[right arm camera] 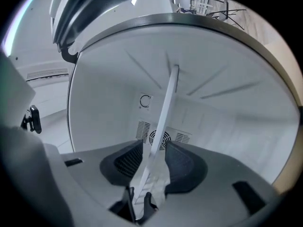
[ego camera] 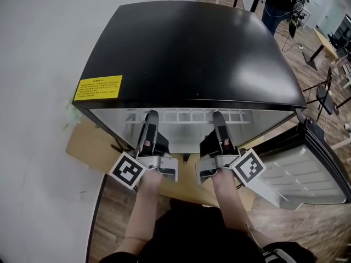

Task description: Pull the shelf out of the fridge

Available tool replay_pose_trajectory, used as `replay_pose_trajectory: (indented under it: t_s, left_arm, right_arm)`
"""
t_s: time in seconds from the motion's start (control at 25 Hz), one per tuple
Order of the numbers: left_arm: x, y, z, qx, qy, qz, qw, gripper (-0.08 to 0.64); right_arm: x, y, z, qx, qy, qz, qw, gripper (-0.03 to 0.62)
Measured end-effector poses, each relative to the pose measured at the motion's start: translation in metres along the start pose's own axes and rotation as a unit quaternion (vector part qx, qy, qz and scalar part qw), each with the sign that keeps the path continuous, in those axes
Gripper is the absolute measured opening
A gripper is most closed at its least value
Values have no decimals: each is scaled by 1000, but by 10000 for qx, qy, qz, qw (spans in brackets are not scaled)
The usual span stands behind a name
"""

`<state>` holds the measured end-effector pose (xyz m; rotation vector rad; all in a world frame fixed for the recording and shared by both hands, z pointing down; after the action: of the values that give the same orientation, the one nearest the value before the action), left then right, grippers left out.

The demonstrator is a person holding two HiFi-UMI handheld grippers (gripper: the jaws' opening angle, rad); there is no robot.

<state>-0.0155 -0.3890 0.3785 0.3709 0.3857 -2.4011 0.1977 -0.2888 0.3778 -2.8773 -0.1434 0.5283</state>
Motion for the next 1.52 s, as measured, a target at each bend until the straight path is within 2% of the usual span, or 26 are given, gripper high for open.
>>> replay_pose_trajectory:
  t_s: [0.32, 0.36, 0.4, 0.44, 0.64, 0.84, 1.52]
  left_arm:
    - [1, 13, 6, 11, -374, -74, 9993, 169]
    - [2, 14, 5, -3, -394, -87, 9992, 159]
    - [2, 15, 4, -11, -412, -94, 9991, 133]
    - [2, 16, 3, 6, -435, -100, 9990, 84]
    - [2, 15, 1, 243, -628, -140, 9976, 59]
    - [1, 14, 1, 296, -747, -204, 9966, 51]
    - [0, 12, 0, 306, -794, -183, 9962, 46]
  right_arm:
    - [2, 15, -7, -93, 189, -107, 9997, 110]
    - [3, 15, -7, -110, 231, -156, 9996, 99]
    - [4, 16, -8, -132, 280, -207, 9993, 47]
    - [4, 16, -8, -165, 337, -249, 9990, 37]
    - [3, 15, -9, -302, 607, -335, 9971, 25]
    - [3, 15, -10, -306, 720, -339, 9964, 23]
    - [0, 11, -9, -435, 1164, -531, 9908, 17]
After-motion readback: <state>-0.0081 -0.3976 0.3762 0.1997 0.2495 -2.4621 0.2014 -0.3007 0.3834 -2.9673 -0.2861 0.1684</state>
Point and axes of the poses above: the fingertips, and each gripper's own axes: y forward along the fingers, z to its left, x out of its top, the point moved 7 cm from there along -y, backward along the fingers, and after that the axes turned 4 degrees about x, right-handed, at the moved point
